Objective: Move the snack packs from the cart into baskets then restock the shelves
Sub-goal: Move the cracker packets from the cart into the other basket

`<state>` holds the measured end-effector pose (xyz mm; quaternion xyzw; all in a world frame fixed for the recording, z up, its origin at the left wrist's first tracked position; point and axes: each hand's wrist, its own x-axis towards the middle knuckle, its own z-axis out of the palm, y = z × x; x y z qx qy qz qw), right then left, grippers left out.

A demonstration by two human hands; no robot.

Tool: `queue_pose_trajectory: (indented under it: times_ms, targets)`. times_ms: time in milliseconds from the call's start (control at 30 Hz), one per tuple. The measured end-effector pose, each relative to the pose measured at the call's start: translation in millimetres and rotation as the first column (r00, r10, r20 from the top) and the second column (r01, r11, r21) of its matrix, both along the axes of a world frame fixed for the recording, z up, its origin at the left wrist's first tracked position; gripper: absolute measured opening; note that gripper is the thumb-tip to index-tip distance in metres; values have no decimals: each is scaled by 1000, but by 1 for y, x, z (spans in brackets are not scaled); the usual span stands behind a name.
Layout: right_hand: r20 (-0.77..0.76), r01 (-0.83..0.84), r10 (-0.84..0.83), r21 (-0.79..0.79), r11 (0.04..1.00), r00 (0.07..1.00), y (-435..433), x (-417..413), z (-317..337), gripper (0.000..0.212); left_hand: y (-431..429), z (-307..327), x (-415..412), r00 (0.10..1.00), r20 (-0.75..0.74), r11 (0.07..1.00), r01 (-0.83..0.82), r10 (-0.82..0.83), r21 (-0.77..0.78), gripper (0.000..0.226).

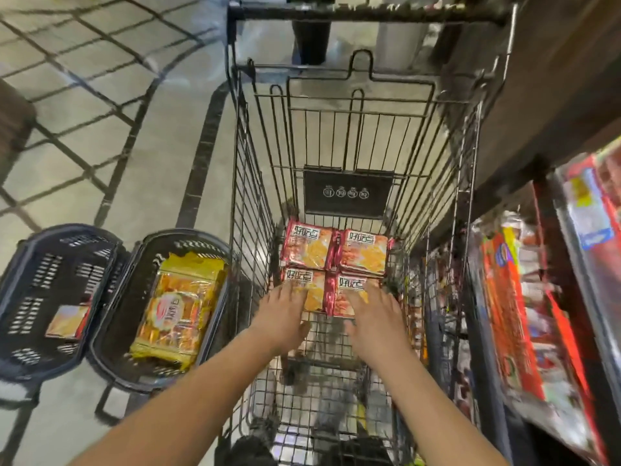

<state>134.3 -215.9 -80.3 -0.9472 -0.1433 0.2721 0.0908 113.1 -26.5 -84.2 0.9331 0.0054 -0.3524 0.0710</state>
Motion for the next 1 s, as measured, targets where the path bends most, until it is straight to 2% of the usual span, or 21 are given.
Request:
queue_pose_trajectory:
  times_ms: [133,200,267,400,533,600,700,800,867,1000]
  targets:
    - [-29,26,-25,9,1000,999,-12,15,-46,57,-1,-43,23,993,-37,993,-114,113,-19,76]
    - [-73,66,-65,20,998,995,-16,20,-67,56,-3,-62,35,971,-70,971,-231,227,-59,76]
    - [-117,86,-85,11,996,990,-19,24,-87,56,-4,-82,46,917,-130,913,-392,378,-109,73]
    - [-112,119,-120,-9,993,986,-25,28,-119,53,3,-132,56,736,-174,726,-676,654,-130,68]
    - [-144,216,-210,26,976,967,-28,32,-139,55,15,-182,60,669,-174,665,-741,723,-88,72]
    - [-210,367,-341,99,925,916,-28,38,-145,56,18,-198,61,646,-170,646,-761,744,-63,71]
    - [-288,578,-520,176,797,804,-27,51,-157,54,17,-208,59,615,-129,614,-788,778,-51,69]
    - [-284,671,-622,127,730,730,-26,58,-175,56,17,-213,58,588,-99,585,-809,803,-55,69]
    - [-339,732,-677,55,679,654,-27,59,-189,62,19,-216,57,561,-103,558,-828,821,-64,69]
    - [-484,822,-720,-2,569,498,-28,64,-209,66,23,-215,56,403,-176,389,-915,898,-108,64]
